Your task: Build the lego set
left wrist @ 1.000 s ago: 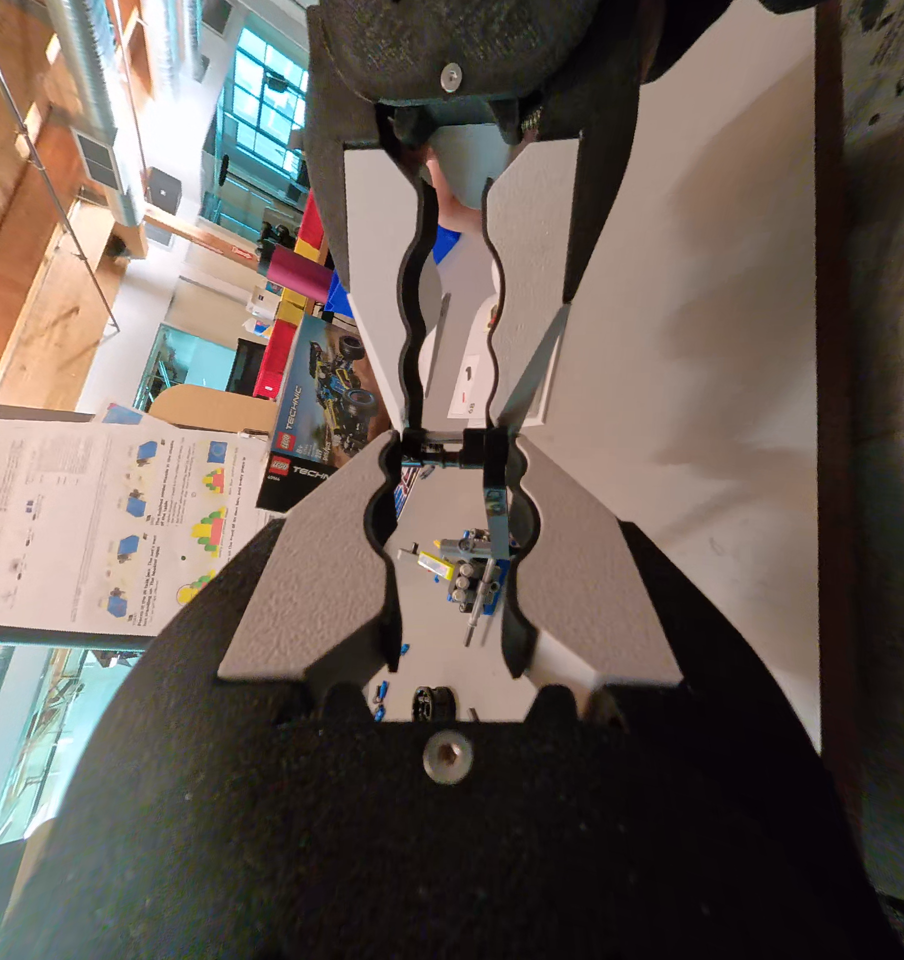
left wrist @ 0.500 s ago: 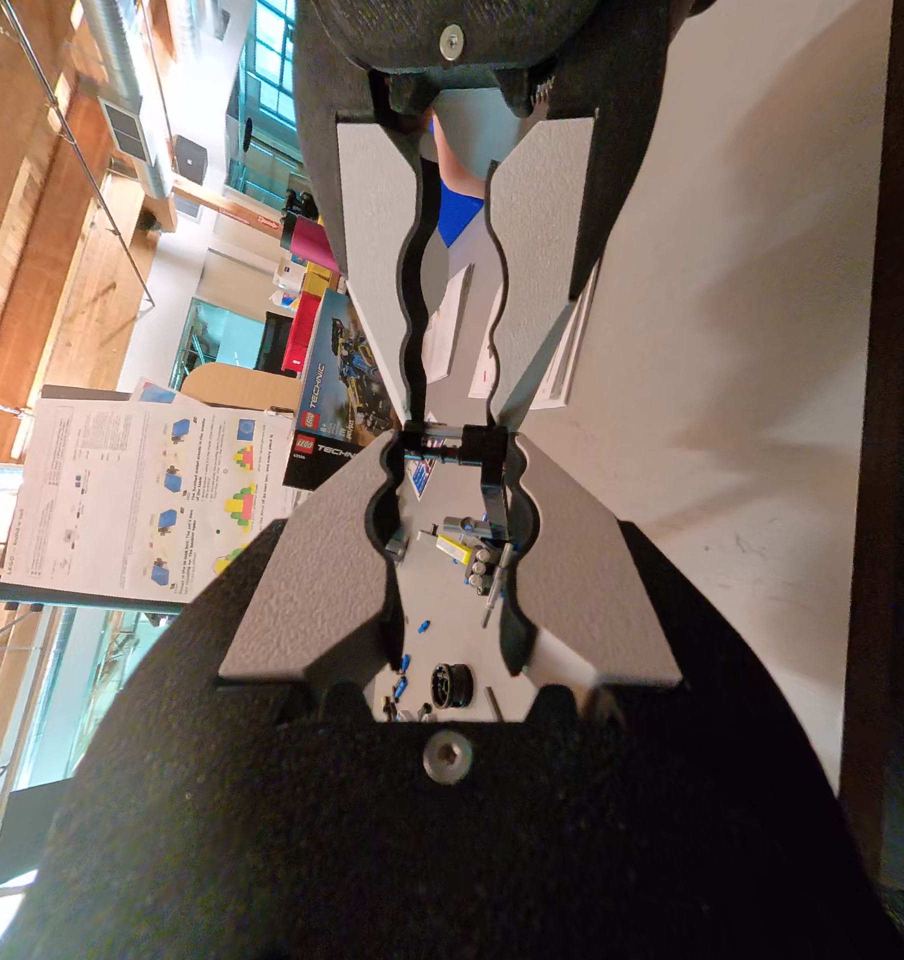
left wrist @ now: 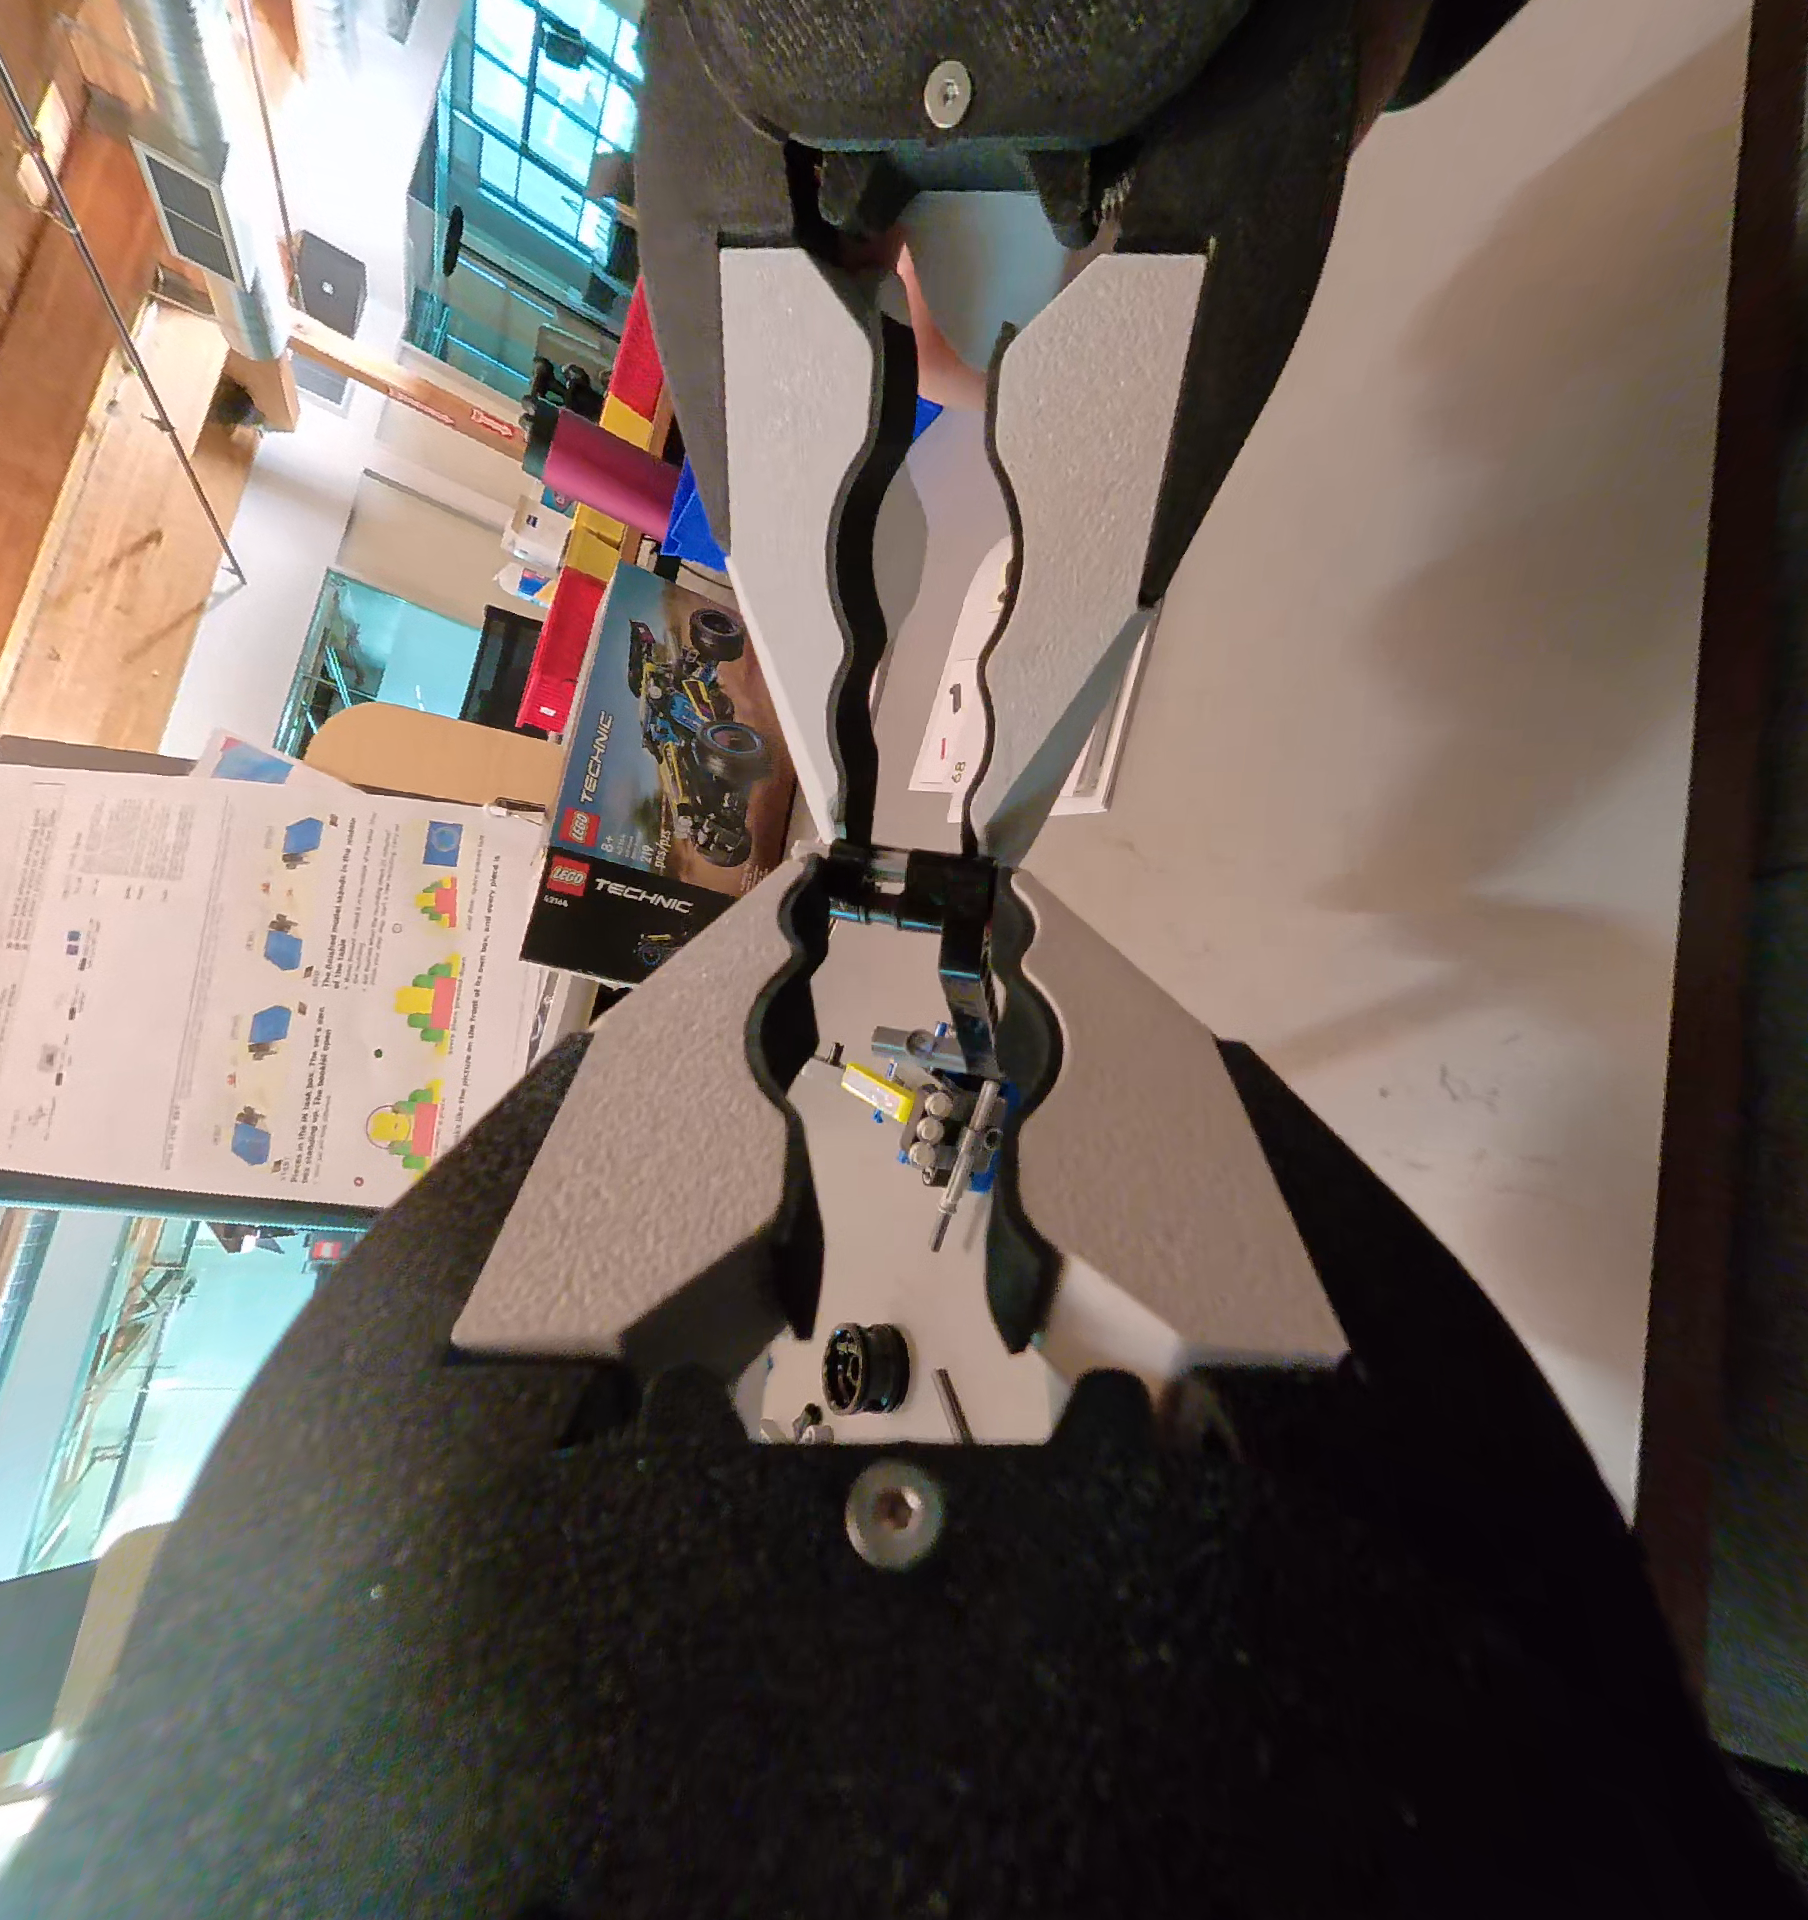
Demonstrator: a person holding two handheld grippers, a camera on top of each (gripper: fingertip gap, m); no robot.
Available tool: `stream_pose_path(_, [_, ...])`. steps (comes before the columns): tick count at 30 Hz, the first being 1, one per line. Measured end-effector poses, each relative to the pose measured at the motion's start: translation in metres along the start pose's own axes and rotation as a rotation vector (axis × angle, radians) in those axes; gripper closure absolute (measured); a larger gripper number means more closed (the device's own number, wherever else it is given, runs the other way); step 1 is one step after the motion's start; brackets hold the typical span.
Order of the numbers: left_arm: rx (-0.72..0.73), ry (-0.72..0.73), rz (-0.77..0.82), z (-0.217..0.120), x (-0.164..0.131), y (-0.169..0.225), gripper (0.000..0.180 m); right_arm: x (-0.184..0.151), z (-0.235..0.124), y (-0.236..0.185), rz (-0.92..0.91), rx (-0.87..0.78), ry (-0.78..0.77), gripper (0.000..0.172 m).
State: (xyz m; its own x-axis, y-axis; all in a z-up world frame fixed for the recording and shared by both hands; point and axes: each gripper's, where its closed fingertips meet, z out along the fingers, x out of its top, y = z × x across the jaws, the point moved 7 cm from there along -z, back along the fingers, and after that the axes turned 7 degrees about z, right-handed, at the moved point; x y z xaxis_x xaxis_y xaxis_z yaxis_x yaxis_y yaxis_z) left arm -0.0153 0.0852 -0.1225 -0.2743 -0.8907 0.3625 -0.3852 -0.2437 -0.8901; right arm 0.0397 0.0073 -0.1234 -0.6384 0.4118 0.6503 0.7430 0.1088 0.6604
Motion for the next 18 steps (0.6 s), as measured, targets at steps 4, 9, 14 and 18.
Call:
stream_pose_path(4, [-0.001,0.002,-0.008,0.001,0.001,-0.001,0.152,-0.001,0.0,0.001,0.025,0.007,0.008,0.151])
stream_pose_path(9, [-0.039,0.048,-0.156,0.005,-0.004,0.002,0.149,-0.014,0.007,0.002,0.191,0.072,0.005,0.15])
stream_pose_path(14, [-0.094,0.094,-0.354,0.002,-0.01,-0.004,0.141,-0.034,0.009,0.006,0.446,0.162,0.037,0.15])
stream_pose_path(18, [-0.232,0.08,-0.518,0.006,-0.024,-0.001,0.141,-0.049,0.012,0.008,0.747,0.282,0.035,0.15])
